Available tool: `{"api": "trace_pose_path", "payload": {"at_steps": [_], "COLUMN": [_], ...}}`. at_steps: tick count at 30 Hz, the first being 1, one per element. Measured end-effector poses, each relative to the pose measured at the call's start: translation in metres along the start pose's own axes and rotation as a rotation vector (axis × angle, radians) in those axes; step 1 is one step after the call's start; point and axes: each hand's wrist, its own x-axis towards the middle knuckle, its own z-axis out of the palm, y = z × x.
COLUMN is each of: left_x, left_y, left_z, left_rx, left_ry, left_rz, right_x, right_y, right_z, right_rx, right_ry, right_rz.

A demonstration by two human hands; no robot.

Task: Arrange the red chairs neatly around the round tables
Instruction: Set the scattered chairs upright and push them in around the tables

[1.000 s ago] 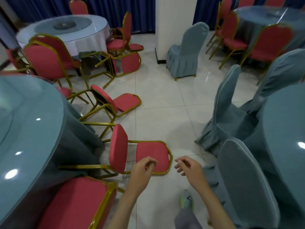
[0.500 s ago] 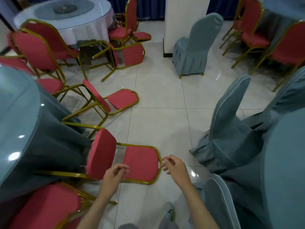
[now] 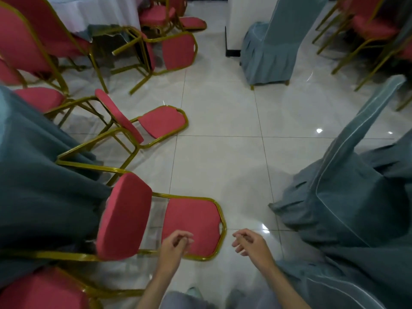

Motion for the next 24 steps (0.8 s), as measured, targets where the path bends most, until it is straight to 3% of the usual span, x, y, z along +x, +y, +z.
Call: {"api": "trace_pose_path", "payload": {"at_steps": [15,21,24], "left_x": [0.314,0.378,0.374], "left_y": [-0.312,-0.363,-0.374], "left_z": [0.132,0.179,0.182], "left_rx": [0.072,0.200,0.223], "left_ry": [-0.054,-0.088,-0.120], "left_rz": [0.088,0.224,0.190], "right_x": [0.340,0.410,0.401], "right_y": [0.337,0.412,0.423], "right_z": [0.121,0.143,0.143], "right_rx": [0.041,0.006,-0.059], "right_ry": [0.069,0.067,0.039], "right_rz": [0.044,0.081,0.176]}}
